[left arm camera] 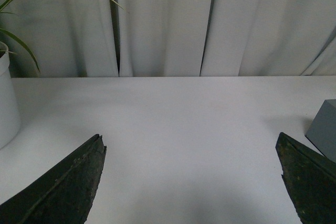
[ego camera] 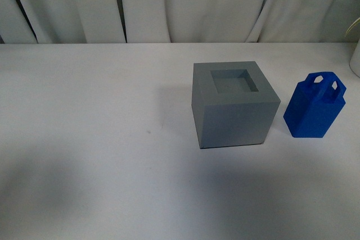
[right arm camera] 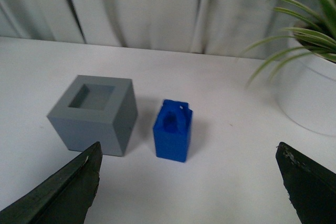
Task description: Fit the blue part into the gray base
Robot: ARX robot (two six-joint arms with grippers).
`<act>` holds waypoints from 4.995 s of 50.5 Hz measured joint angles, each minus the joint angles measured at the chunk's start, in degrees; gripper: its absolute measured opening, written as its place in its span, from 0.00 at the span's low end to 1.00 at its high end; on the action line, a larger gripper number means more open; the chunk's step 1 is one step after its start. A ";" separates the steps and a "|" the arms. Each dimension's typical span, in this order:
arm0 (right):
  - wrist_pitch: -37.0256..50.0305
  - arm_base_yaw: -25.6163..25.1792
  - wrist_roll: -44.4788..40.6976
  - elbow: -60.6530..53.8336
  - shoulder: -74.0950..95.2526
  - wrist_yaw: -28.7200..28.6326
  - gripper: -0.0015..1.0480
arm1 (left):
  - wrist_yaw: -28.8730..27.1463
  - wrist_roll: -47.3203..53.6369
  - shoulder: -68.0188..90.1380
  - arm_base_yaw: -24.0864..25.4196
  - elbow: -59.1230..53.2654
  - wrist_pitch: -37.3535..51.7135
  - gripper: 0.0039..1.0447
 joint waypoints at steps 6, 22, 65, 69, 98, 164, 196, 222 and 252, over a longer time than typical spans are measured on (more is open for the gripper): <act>2.91 -1.99 -2.49 8.04 14.91 -8.61 0.93 | -0.02 0.02 0.00 0.00 0.00 0.00 0.94; -18.27 -0.83 -23.43 33.33 38.38 -17.38 0.93 | 0.00 0.00 0.00 0.00 0.00 0.00 0.94; -70.44 11.80 -75.76 79.54 77.83 10.67 0.93 | 0.00 0.02 0.00 0.00 0.00 0.00 0.94; -70.03 12.26 -76.59 79.54 79.34 11.93 0.93 | 0.00 0.02 0.00 0.00 0.00 0.00 0.94; -66.79 12.92 -76.98 81.29 85.94 13.49 0.93 | 0.00 0.02 0.00 0.00 0.00 0.00 0.94; -82.20 22.86 -75.32 103.32 84.61 2.62 0.44 | 0.00 0.00 0.00 0.00 0.00 0.00 0.94; -83.10 24.37 -78.97 105.37 89.68 5.97 0.44 | 0.00 0.00 0.00 -0.02 0.00 0.00 0.94; -85.26 24.65 -78.90 105.46 89.68 5.68 0.44 | 0.00 0.00 0.00 0.00 0.00 0.00 0.94; -83.82 24.52 -78.40 103.56 89.46 7.56 0.44 | 0.00 0.00 0.00 0.00 0.00 0.00 0.94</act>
